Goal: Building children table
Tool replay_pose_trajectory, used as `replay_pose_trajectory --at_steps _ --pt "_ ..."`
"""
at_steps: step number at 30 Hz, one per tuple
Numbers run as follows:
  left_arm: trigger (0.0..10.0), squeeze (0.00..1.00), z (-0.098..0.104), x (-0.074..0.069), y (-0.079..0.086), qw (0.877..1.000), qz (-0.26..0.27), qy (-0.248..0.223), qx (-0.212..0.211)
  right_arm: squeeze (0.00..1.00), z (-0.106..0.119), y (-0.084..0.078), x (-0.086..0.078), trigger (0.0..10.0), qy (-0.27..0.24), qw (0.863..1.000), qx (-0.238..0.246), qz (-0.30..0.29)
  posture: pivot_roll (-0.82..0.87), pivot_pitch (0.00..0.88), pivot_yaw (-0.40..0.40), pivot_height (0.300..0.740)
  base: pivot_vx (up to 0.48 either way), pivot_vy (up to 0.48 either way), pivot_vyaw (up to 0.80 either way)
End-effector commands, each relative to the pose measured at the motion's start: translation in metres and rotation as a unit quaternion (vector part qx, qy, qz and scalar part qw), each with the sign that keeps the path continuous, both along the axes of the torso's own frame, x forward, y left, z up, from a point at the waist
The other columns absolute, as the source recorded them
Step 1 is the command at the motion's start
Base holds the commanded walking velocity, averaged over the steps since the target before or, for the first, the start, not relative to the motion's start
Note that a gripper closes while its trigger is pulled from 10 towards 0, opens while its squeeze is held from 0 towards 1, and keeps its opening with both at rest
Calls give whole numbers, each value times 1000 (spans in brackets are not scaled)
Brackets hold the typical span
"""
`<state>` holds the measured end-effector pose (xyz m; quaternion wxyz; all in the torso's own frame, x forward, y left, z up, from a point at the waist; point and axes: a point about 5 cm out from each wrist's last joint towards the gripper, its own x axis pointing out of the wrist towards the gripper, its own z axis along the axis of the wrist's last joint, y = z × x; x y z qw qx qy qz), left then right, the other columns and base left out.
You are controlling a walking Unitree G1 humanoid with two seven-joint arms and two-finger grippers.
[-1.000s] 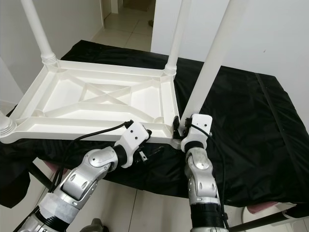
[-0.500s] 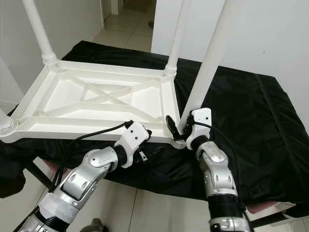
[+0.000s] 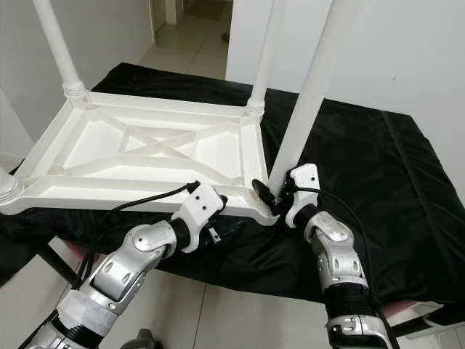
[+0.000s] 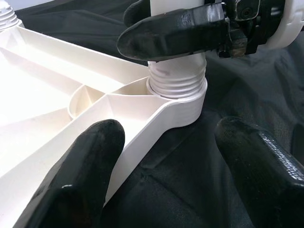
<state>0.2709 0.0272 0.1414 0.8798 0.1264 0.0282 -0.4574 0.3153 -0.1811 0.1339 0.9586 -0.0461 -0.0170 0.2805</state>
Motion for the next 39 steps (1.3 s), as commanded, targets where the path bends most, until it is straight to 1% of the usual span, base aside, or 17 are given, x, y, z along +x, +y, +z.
replay_pose_trajectory --at_steps 1,4,6,10,11,12,13,15,16,17,20,27,32,33,37,38,39 --pt "10000 0 2 -3 -3 1000 -18 -1 6 0 -13 0 -1 0 25 999 -36 -9 164 20 -72 740 0 0 0" --pt "10000 0 2 -4 -3 1000 -17 0 6 0 -15 -2 1 0 31 998 -39 -31 165 20 -72 740 0 0 0" --pt "10000 0 1 -4 -3 1000 -18 1 6 0 -15 -5 5 0 36 996 -29 -77 168 21 -72 740 0 0 0" --pt "10000 0 1 -5 -4 1000 -18 1 6 0 -16 -5 5 0 38 995 -24 -91 170 22 -72 740 0 0 0" --pt "10000 0 1 -5 -3 1000 -18 0 8 0 -16 -2 4 0 42 992 -6 -120 173 20 -71 740 0 0 0" --pt "10000 0 1 -5 -3 1000 -18 0 8 0 -16 -2 4 0 42 992 -6 -120 173 20 -71 740 0 0 0" --pt "10000 0 1 -5 -3 1000 -18 1 8 0 -17 0 2 0 45 988 7 -146 177 20 -75 740 0 0 0" --pt "10000 0 1 -5 -3 1000 -18 1 8 0 -17 0 2 0 45 988 7 -146 177 20 -75 740 0 0 0" --pt "10000 0 0 -5 -3 1000 -19 1 9 0 -19 3 -2 0 46 984 17 -174 182 16 -84 740 0 0 0" --pt "10000 0 0 -5 -3 1000 -19 1 9 0 -19 3 -2 0 46 984 17 -174 182 16 -84 740 0 0 0" --pt "10000 0 2 -1 -4 1000 -12 -5 6 0 -21 19 -14 0 46 969 35 -240 192 11 -99 740 0 0 0" --pt "10000 0 6 1 -6 1000 -11 -10 2 0 -12 31 -18 0 37 960 44 -274 194 14 -97 740 0 0 0" --pt "10000 0 6 0 -6 1000 -11 -11 2 0 -12 31 -18 0 39 958 42 -282 194 15 -97 740 0 0 0" --pt "10000 0 6 0 -6 1000 -11 -11 2 0 -12 29 -18 10000 40 956 39 -287 192 21 -97 740 0 0 0" --pt "10000 0 6 0 -5 1000 -9 -10 1 0 -10 27 -19 10000 40 954 39 -295 185 25 -92 740 0 0 0" --pt "10000 0 6 -1 -5 1000 -9 -9 2 1000 -9 26 -20 10000 39 952 40 -300 182 29 -90 740 0 0 0" --pt "10000 0 6 -1 -5 1000 -9 -9 2 1000 -9 26 -20 10000 39 952 40 -300 182 29 -90 740 0 0 0"
